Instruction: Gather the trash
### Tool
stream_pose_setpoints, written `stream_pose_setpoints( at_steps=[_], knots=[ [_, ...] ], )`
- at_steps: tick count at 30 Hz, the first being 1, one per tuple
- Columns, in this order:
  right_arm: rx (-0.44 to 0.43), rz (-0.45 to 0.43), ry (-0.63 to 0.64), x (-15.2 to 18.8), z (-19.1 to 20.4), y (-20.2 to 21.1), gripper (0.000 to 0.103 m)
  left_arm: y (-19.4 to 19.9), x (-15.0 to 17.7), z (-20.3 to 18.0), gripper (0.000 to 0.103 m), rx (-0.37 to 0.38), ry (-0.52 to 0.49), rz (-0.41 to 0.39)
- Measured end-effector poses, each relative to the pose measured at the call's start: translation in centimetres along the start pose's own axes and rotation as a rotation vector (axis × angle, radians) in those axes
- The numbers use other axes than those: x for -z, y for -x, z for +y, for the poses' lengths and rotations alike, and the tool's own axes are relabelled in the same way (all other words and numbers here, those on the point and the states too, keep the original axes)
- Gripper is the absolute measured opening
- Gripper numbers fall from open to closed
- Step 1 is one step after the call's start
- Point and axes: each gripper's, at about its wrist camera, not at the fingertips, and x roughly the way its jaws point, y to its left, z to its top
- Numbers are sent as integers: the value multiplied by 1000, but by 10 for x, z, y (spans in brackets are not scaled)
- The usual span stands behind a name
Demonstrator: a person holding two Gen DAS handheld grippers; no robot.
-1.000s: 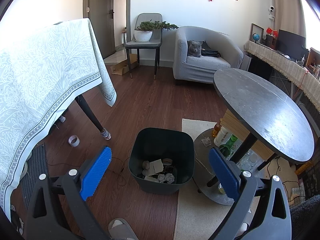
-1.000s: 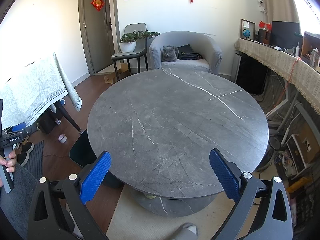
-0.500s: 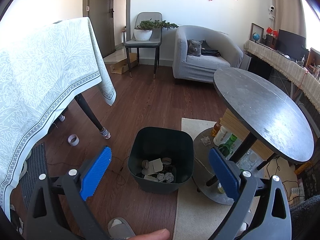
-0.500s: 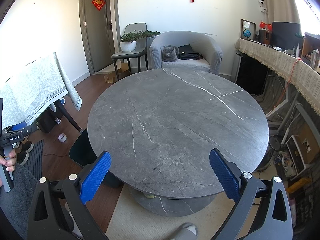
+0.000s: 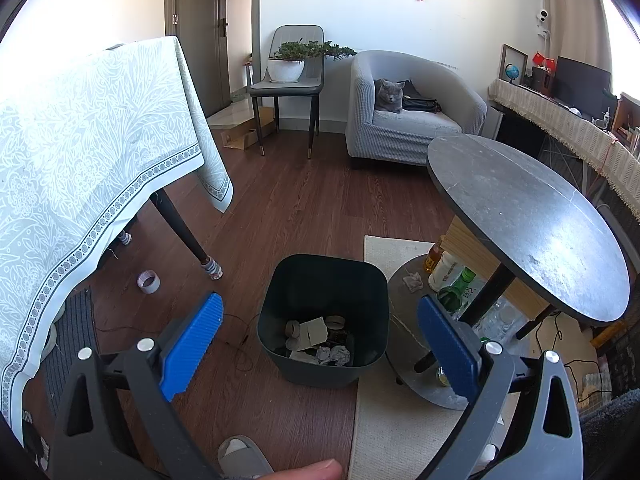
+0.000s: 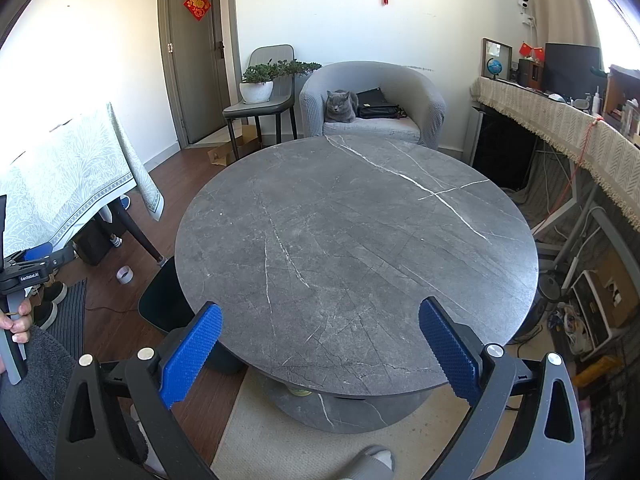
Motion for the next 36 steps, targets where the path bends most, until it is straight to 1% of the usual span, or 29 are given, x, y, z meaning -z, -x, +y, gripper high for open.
stream_pose_setpoints(
  at_steps=[32, 36],
  knots=[
    [-1, 7, 3, 2, 1, -1, 99, 1, 0, 0, 100, -2, 1, -1],
    [0, 7, 2, 2, 1, -1, 99, 1, 1, 0, 100, 12, -4, -7]
  ],
)
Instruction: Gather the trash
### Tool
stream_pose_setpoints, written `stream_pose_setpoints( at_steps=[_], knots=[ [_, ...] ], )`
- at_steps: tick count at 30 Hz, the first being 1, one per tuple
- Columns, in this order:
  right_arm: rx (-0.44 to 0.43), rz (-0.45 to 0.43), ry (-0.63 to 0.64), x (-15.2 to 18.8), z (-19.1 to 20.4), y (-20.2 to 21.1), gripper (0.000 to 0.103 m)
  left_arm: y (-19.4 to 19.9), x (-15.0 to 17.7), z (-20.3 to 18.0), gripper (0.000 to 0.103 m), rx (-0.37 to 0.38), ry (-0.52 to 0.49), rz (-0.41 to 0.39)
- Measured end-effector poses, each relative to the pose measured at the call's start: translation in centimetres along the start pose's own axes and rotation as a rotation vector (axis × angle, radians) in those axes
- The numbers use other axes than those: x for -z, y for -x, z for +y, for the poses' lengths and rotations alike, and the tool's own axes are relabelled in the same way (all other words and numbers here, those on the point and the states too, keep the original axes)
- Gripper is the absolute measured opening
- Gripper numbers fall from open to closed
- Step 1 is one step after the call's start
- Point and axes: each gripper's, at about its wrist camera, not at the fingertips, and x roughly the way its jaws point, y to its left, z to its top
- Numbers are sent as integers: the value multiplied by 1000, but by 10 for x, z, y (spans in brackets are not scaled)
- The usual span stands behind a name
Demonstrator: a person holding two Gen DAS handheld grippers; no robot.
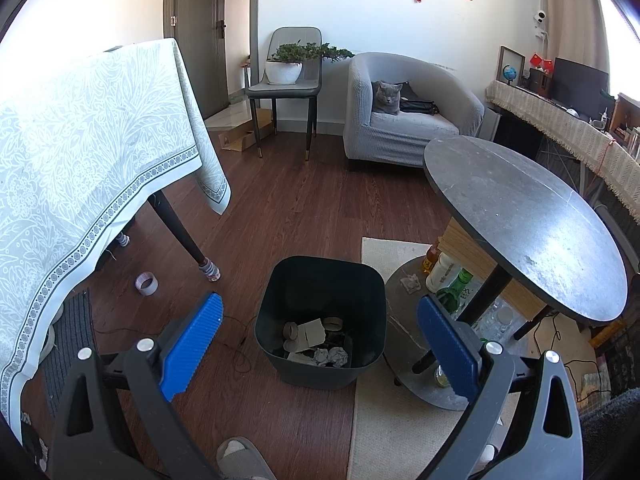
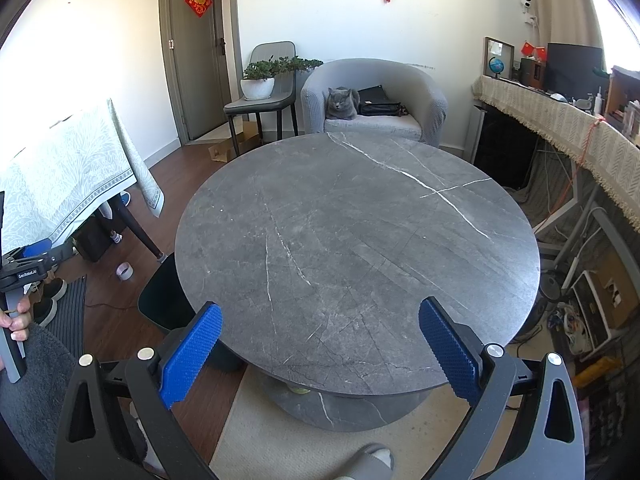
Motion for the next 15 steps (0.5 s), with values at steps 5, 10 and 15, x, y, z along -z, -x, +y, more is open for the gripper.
stream_pose_setpoints(
  at_steps=[5, 10, 15],
  knots=[
    [0, 1, 2, 0, 0, 0, 99, -1, 2, -1, 100, -1, -11, 0],
    [0, 1, 3, 2, 0, 1, 99, -2, 2, -2, 100, 4, -14, 11],
    [1, 2, 3, 1, 0, 0, 99, -3, 1, 1, 100, -1, -3, 13]
  ],
)
